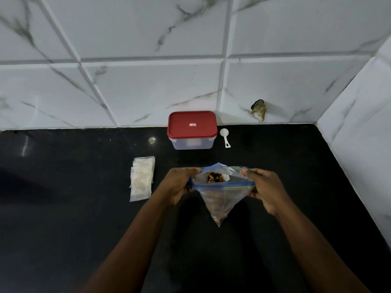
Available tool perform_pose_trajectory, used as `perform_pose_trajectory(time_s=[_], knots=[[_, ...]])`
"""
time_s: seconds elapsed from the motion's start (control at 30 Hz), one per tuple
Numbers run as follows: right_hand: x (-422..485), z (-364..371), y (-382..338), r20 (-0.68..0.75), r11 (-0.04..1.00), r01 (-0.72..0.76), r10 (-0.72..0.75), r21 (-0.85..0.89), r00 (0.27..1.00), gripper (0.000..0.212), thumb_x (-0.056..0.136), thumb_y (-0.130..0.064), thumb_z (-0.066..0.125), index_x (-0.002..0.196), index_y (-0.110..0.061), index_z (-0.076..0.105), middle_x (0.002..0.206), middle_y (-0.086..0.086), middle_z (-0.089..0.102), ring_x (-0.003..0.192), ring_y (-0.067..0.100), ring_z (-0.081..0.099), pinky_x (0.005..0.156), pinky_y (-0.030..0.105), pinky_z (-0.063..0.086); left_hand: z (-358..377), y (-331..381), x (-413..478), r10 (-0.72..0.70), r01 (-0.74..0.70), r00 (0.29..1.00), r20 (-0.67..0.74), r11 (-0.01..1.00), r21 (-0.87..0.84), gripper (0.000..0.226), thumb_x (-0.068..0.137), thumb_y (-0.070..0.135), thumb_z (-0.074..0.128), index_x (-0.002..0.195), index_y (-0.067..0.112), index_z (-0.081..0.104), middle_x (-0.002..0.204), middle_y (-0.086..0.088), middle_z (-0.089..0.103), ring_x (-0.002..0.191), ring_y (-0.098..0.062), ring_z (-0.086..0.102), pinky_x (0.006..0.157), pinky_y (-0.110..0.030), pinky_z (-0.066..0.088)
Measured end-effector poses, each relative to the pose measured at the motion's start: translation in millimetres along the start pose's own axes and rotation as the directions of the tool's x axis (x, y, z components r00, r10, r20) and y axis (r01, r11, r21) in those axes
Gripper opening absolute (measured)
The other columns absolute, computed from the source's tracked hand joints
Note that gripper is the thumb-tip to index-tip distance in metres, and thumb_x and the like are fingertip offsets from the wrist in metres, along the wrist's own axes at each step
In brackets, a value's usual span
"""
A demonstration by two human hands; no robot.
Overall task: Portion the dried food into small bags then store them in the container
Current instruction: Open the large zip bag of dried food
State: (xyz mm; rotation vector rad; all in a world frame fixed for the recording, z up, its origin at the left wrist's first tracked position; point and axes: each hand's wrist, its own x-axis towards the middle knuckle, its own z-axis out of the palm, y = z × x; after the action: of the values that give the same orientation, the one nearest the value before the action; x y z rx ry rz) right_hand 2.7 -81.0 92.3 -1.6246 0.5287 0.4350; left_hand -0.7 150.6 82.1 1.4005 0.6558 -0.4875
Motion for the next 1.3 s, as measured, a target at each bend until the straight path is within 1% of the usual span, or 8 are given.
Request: perform_pose_trajectory(time_s=[0.17, 0.37, 0.5, 0.67, 0.8, 0.93, 1.2, 1.3], knots=[[1, 5, 0, -0.031, 1.0, 0.023, -0.023, -0.01, 0.999, 0.017, 0.099, -0.028, 0.063, 0.1, -0.012, 0.07, 0.098, 0.009, 0.073, 0.083, 0.019, 0.072, 0.064, 0.031, 0.058, 1, 1, 5, -0.015, 0.016, 0.999, -0.03, 0.999, 0.035, 0.016, 0.098, 0.022, 0.065, 0.109, 0.01, 0.07, 0.114, -0.016, 0.07, 0.101, -0.027, 0.067, 0.087, -0.038, 0.057], [1, -1, -8, 0.042, 0.998, -0.056, 0.054, 0.028, 0.998, 0.017, 0.1, -0.025, 0.062, 0.106, -0.011, 0.07, 0.103, 0.011, 0.074, 0.091, 0.023, 0.072, 0.068, 0.034, 0.059, -2, 3, 3, -0.053, 0.053, 0.998, 0.035, 0.999, 0.013, 0.022, 0.1, 0.02, 0.063, 0.117, 0.007, 0.066, 0.109, -0.014, 0.071, 0.092, -0.023, 0.07, 0.071, -0.031, 0.057], [6, -4, -6, 0.105, 0.975, -0.185, 0.173, 0.121, 0.979, 0.02, 0.1, -0.022, 0.062, 0.111, -0.007, 0.069, 0.108, 0.014, 0.074, 0.099, 0.026, 0.071, 0.071, 0.036, 0.057, -4, -2, 4, -0.165, 0.178, 0.981, 0.105, 0.974, -0.139, 0.023, 0.097, 0.017, 0.066, 0.118, 0.006, 0.066, 0.108, -0.015, 0.072, 0.092, -0.024, 0.071, 0.069, -0.035, 0.06], [15, -3, 6, 0.169, 0.89, -0.354, 0.317, 0.288, 0.933, 0.015, 0.095, -0.019, 0.068, 0.103, -0.007, 0.071, 0.09, 0.011, 0.077, 0.078, 0.019, 0.075, 0.066, 0.036, 0.059, -10, -13, 15, -0.261, 0.306, 0.948, 0.184, 0.906, -0.294, 0.022, 0.098, 0.018, 0.064, 0.115, 0.006, 0.069, 0.096, -0.012, 0.074, 0.088, -0.022, 0.071, 0.072, -0.035, 0.063], [24, 0, 14, 0.209, 0.772, -0.447, 0.395, 0.452, 0.894, 0.018, 0.096, -0.017, 0.066, 0.11, -0.006, 0.07, 0.101, 0.014, 0.073, 0.09, 0.022, 0.071, 0.063, 0.037, 0.064, -7, -21, 18, -0.251, 0.327, 0.943, 0.219, 0.819, -0.472, 0.019, 0.103, 0.015, 0.056, 0.113, 0.005, 0.069, 0.097, -0.016, 0.071, 0.091, -0.024, 0.069, 0.071, -0.037, 0.064], [27, 5, 18, 0.243, 0.665, -0.488, 0.431, 0.565, 0.869, 0.021, 0.101, -0.012, 0.055, 0.115, -0.002, 0.067, 0.089, 0.022, 0.076, 0.074, 0.031, 0.076, 0.053, 0.041, 0.063, 1, -27, 19, -0.219, 0.312, 0.95, 0.224, 0.71, -0.632, 0.025, 0.104, 0.014, 0.053, 0.12, 0.002, 0.068, 0.106, -0.022, 0.071, 0.096, -0.027, 0.07, 0.067, -0.043, 0.064], [24, 16, 23, 0.281, 0.643, -0.417, 0.309, 0.642, 0.909, 0.026, 0.1, -0.021, 0.059, 0.119, -0.004, 0.068, 0.107, 0.02, 0.075, 0.098, 0.03, 0.074, 0.081, 0.047, 0.062, 22, -47, 23, -0.095, 0.19, 0.981, 0.168, 0.63, -0.753, 0.033, 0.095, 0.018, 0.066, 0.123, 0.001, 0.067, 0.124, -0.021, 0.07, 0.123, -0.029, 0.065, 0.104, -0.045, 0.054], [25, 9, 29, 0.23, 0.735, -0.357, 0.273, 0.577, 0.934, 0.037, 0.092, -0.028, 0.07, 0.125, -0.009, 0.068, 0.122, 0.015, 0.072, 0.114, 0.028, 0.069, 0.098, 0.045, 0.055, 17, -57, 21, -0.071, 0.146, 0.988, 0.134, 0.689, -0.71, 0.045, 0.092, 0.027, 0.072, 0.131, 0.005, 0.066, 0.13, -0.017, 0.069, 0.119, -0.027, 0.068, 0.096, -0.039, 0.059]])
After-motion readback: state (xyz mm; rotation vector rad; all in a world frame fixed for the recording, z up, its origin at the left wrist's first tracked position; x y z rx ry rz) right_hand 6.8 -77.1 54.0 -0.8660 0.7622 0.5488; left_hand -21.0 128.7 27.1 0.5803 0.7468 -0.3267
